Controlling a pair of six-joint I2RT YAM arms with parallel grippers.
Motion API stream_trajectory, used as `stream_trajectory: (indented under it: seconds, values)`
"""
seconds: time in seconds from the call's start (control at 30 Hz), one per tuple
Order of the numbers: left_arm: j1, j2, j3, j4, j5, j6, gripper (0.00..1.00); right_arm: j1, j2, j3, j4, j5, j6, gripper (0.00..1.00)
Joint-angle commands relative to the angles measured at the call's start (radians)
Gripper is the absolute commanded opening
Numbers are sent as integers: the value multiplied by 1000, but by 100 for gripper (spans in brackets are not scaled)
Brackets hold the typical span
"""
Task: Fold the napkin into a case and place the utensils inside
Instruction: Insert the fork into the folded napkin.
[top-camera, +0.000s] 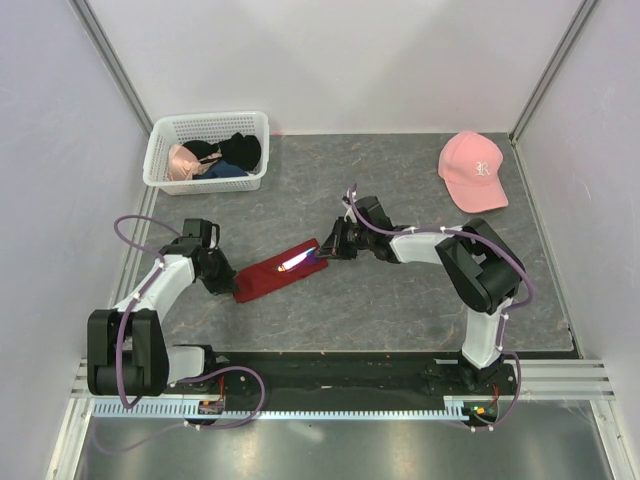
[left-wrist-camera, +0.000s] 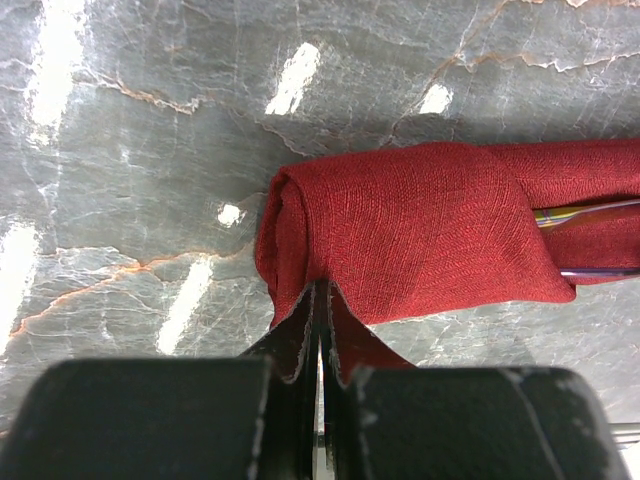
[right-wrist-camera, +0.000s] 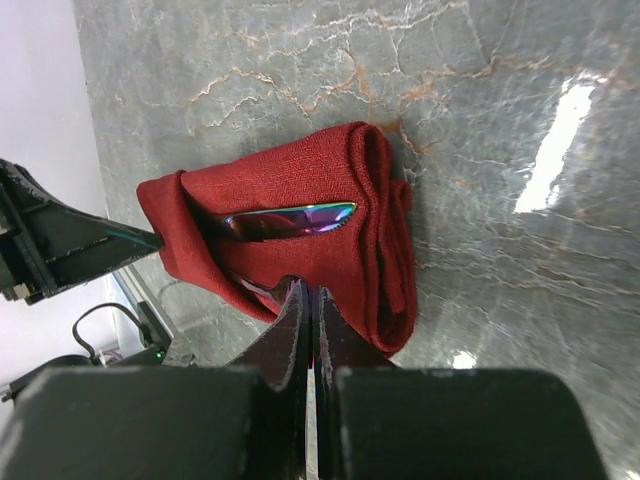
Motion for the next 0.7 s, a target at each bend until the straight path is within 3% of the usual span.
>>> stream_trajectory:
  seconds: [0.0,0.57,0.67]
  values:
    - [3,-29,-7,1,22,-35,2,17,26,45,50,9,35,0]
    - [3,-55,-16,1,10,-46,2,77,92,62,83,37,82,0]
    - [5,-62,-16,1,13,-47,2,79,84,51,77,48,73,6]
